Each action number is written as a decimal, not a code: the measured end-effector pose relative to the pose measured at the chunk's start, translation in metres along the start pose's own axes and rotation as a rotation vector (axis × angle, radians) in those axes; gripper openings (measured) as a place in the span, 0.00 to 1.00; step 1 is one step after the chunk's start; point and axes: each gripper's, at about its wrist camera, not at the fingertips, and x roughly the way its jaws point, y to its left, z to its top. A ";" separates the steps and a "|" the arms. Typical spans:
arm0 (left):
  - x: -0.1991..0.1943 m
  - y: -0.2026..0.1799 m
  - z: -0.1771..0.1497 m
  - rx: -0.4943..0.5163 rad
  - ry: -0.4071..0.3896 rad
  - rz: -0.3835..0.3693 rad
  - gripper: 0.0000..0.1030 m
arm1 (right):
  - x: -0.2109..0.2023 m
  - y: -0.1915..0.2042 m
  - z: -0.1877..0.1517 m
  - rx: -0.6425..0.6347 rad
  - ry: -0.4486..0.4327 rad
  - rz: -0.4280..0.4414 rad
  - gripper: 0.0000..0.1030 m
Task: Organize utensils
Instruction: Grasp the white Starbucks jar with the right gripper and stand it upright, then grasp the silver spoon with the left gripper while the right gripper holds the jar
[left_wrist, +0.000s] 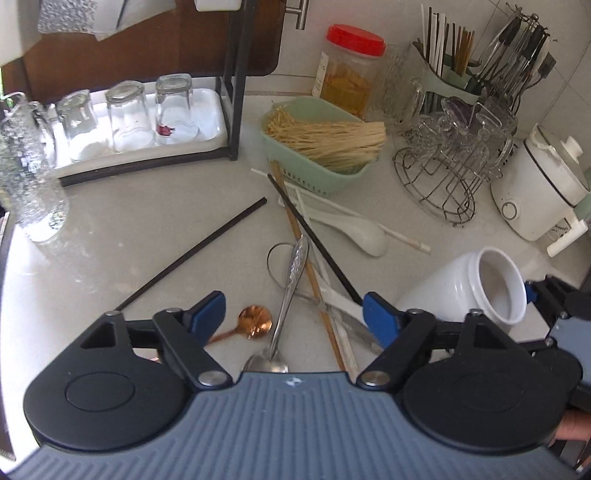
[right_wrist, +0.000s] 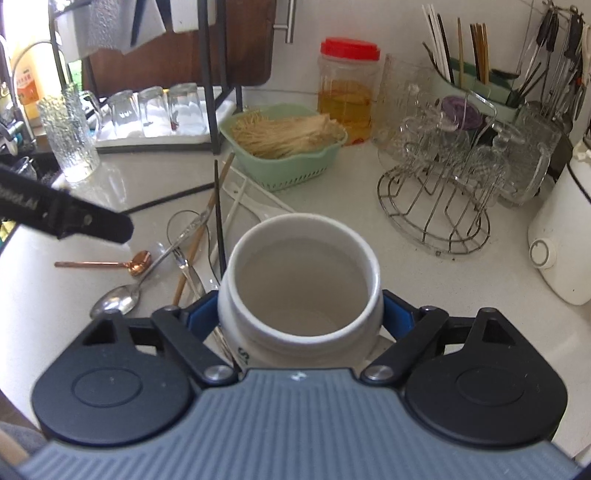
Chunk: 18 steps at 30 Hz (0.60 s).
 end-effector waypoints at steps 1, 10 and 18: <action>0.004 0.002 0.003 -0.003 0.003 -0.010 0.74 | 0.001 0.001 0.000 -0.006 0.001 -0.001 0.89; 0.049 0.002 0.021 0.011 0.053 -0.056 0.40 | 0.002 0.000 0.001 0.000 0.008 0.004 0.89; 0.083 0.003 0.029 0.028 0.103 -0.054 0.24 | 0.002 -0.001 0.004 0.011 0.035 -0.003 0.89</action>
